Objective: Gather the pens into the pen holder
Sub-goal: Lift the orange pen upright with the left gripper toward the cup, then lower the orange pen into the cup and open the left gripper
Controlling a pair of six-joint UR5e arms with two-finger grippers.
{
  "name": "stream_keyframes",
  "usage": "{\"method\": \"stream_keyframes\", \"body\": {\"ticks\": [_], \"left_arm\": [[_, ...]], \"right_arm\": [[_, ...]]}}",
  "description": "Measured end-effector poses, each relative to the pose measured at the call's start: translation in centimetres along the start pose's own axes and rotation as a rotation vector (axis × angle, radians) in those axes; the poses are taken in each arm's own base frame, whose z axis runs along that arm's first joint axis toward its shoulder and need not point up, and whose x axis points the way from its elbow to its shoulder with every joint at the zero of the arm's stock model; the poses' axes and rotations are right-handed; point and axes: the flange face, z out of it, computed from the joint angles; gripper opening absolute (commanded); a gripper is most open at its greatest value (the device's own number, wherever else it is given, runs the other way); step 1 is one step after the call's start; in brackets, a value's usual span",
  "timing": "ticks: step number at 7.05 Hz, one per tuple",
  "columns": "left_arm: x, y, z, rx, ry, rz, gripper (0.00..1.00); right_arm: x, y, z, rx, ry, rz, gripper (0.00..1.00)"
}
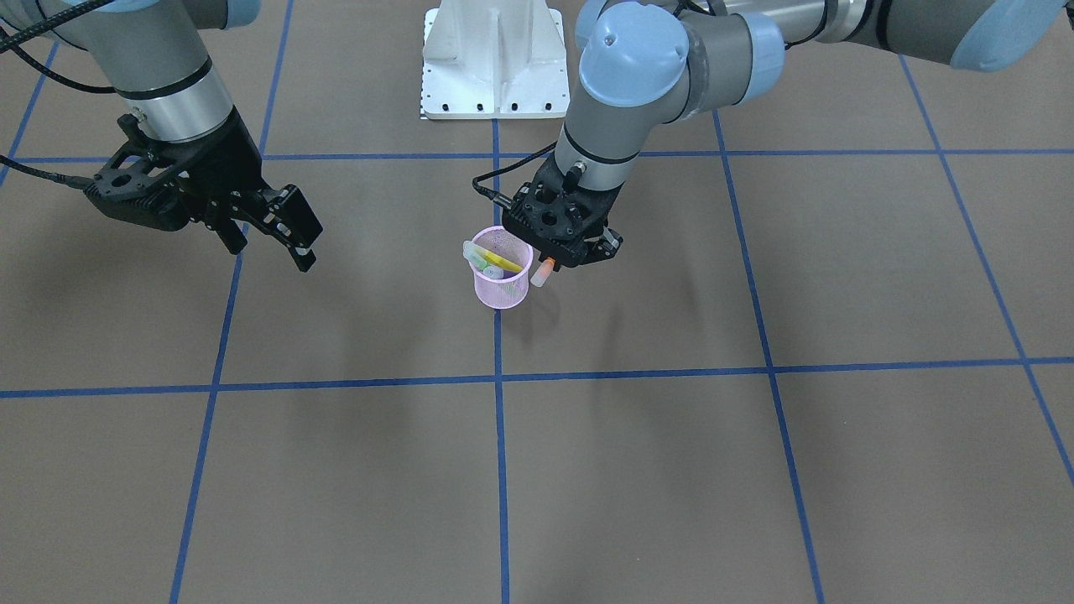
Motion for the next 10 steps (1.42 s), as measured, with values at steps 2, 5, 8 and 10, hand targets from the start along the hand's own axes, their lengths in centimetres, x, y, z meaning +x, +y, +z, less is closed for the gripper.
{"method": "stream_keyframes", "body": {"ticks": [2, 5, 8, 10], "left_arm": [[-0.4, 0.5, -1.0, 0.247, 0.007, 0.048, 0.00], [-0.7, 5.8, 1.3, 0.696, -0.031, 0.042, 0.00], [2.6, 9.5, 2.8, 0.878, -0.007, 0.030, 0.00], [3.4, 11.9, 3.7, 0.932, -0.026, 0.074, 0.00]], "right_arm": [[0.1, -0.2, 0.0, 0.003, 0.002, -0.005, 1.00], [0.3, -0.7, -0.1, 0.009, 0.004, -0.002, 1.00], [0.3, -0.8, 0.1, 0.009, 0.007, -0.001, 1.00], [0.3, -0.9, 0.3, 0.007, 0.010, -0.001, 1.00]]}}
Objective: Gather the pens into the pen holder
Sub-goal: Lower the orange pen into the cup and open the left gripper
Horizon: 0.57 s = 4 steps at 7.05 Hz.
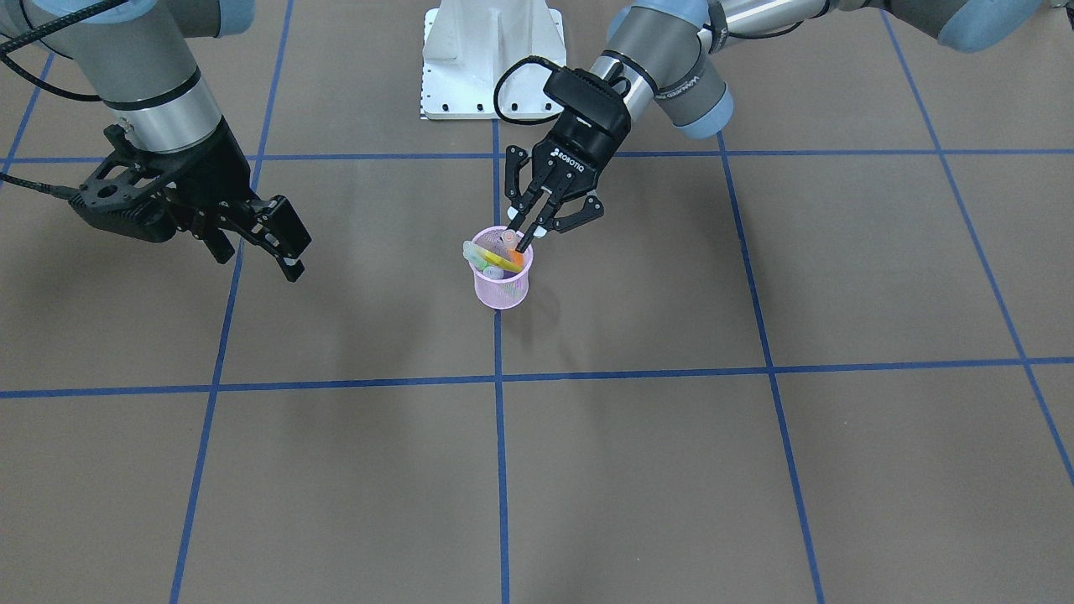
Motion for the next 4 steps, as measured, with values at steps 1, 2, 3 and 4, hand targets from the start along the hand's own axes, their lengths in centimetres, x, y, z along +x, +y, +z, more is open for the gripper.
{"method": "stream_keyframes", "body": {"ticks": [1, 2, 3, 4], "left_arm": [[1.1, 0.7, -0.3, 0.009, -0.001, 0.010, 0.00], [2.6, 1.8, -0.6, 0.008, 0.000, 0.010, 0.00], [3.6, 2.7, -0.9, 0.001, 0.005, 0.011, 0.23], [4.0, 3.2, -1.0, -0.004, 0.006, 0.014, 0.44]], "right_arm": [[0.0, 0.0, 0.0, -0.002, 0.000, 0.000, 1.00], [0.0, 0.0, 0.1, -0.002, -0.001, -0.001, 1.00], [0.0, 0.0, 0.1, -0.003, 0.000, -0.001, 1.00], [0.0, 0.0, 0.2, -0.003, 0.001, 0.000, 1.00]]}}
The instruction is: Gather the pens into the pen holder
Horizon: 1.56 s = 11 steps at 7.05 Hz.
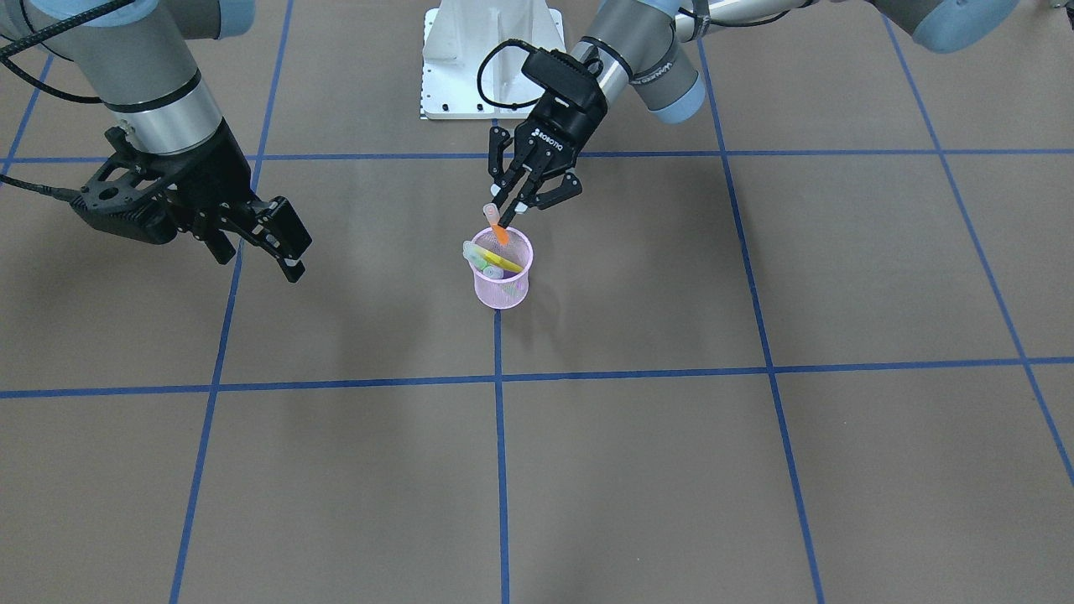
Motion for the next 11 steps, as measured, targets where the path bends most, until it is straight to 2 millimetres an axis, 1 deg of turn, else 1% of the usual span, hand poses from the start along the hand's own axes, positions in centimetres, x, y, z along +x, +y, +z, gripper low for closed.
{"method": "stream_keyframes", "body": {"ticks": [1, 2, 3, 4, 5, 6, 7, 8, 9, 10, 11], "left_arm": [[0.0, 0.3, 0.0, -0.005, -0.002, 0.004, 0.67], [0.0, 0.5, 0.0, -0.008, -0.004, 0.007, 0.82], [0.0, 0.6, 0.1, -0.010, -0.006, 0.008, 0.92], [0.0, 0.7, 0.1, -0.011, -0.007, 0.008, 0.93], [0.0, 0.7, 0.1, -0.010, -0.007, 0.006, 0.99], [-0.1, 0.6, 0.0, -0.005, -0.007, -0.002, 0.99], [-0.3, 0.4, -0.5, -0.001, -0.005, -0.010, 0.99], [-1.4, 0.8, -1.4, -0.009, -0.012, -0.006, 0.99], [-4.2, 2.3, -2.3, -0.044, -0.043, 0.019, 0.99], [-8.4, 3.9, -3.0, -0.095, -0.089, 0.053, 0.98], [-13.8, 4.9, -3.8, -0.166, -0.138, 0.073, 0.99]], "right_arm": [[0.0, 0.0, 0.0, 0.000, 0.000, 0.000, 1.00], [0.0, 0.0, 0.0, 0.000, -0.001, -0.001, 1.00], [-0.1, 0.0, 0.0, 0.000, 0.000, 0.000, 1.00], [-0.1, 0.0, 0.0, 0.000, 0.000, 0.001, 1.00], [-0.1, 0.0, 0.0, 0.000, 0.001, 0.001, 1.00], [0.0, -0.2, -0.1, 0.000, 0.000, 0.003, 1.00], [0.2, -0.7, -0.5, -0.003, -0.002, 0.007, 1.00], [0.9, -1.6, -0.9, -0.008, -0.001, 0.000, 1.00], [2.4, -2.8, -1.0, -0.008, 0.011, -0.029, 1.00], [4.5, -4.2, -1.1, -0.005, 0.029, -0.064, 1.00], [7.4, -6.0, -1.2, -0.009, 0.052, -0.098, 1.00]]}}
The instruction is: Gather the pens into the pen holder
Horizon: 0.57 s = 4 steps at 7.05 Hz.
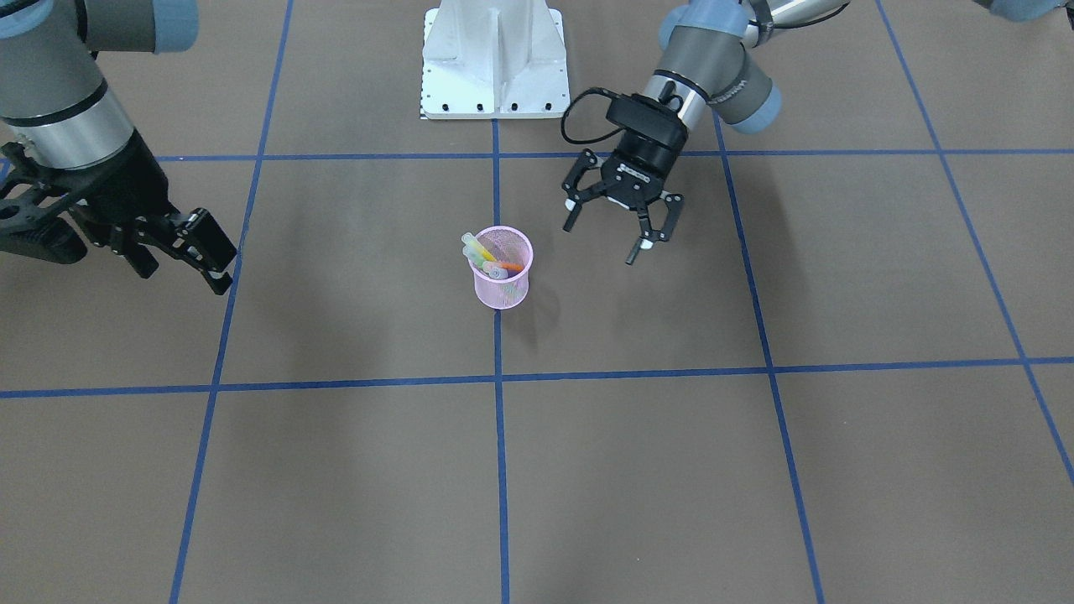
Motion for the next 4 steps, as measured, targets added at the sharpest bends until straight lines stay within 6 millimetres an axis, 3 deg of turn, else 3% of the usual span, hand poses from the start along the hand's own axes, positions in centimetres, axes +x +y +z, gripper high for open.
{"method": "stream_keyframes", "body": {"ticks": [1, 4], "left_arm": [[-5.8, 0.3, 0.2, -0.096, -0.036, -0.005, 0.99], [-21.9, -2.6, -0.9, -0.476, -0.145, -0.145, 0.99]], "right_arm": [[4.0, -1.8, -0.3, -0.003, 0.025, -0.045, 1.00], [14.7, -7.8, -1.0, -0.045, 0.063, -0.143, 1.00]]}}
